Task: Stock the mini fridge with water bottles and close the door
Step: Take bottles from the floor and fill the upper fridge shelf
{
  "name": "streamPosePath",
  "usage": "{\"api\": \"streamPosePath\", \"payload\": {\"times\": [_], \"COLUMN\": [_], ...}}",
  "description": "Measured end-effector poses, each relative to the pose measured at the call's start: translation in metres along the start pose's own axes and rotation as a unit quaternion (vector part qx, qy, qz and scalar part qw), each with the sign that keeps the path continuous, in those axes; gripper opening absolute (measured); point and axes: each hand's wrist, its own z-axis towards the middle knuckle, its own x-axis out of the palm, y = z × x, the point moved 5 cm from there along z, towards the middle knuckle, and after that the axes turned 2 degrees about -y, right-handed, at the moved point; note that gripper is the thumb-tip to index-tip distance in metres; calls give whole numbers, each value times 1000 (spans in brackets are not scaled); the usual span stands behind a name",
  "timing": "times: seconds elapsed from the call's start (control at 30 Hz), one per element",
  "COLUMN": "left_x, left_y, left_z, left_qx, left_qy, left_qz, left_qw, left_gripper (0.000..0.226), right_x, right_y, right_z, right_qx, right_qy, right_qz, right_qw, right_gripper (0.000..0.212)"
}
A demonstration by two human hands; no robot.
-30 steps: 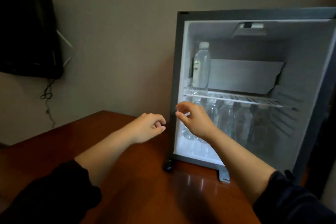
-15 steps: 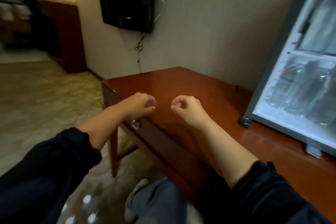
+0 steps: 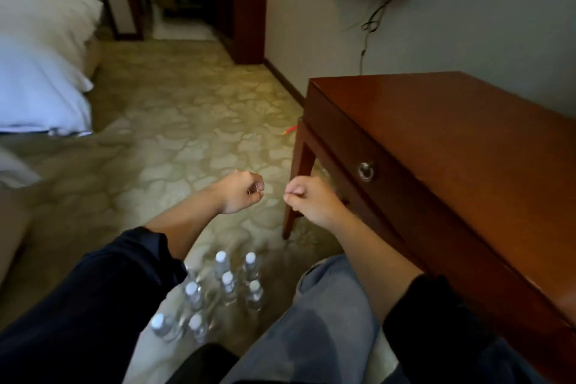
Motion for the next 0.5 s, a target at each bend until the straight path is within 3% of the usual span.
{"api": "streamPosePath", "payload": {"times": [0.3, 0.5], "left_x": [110, 185], "left_y": [129, 152], "left_z": [-33, -40], "left_qx": [-170, -223], "left_qy": [95, 132], "left_qz": [-78, -130], "left_qw": [978, 957], "left_gripper": [28, 25], "right_x": [129, 186], "right_y": [-51, -107], "right_z": [30, 40], "right_qx": [80, 182], "right_qy": [151, 201], "right_qz": [22, 45], "right_qw": [985, 961], "right_gripper": [18, 15]}}
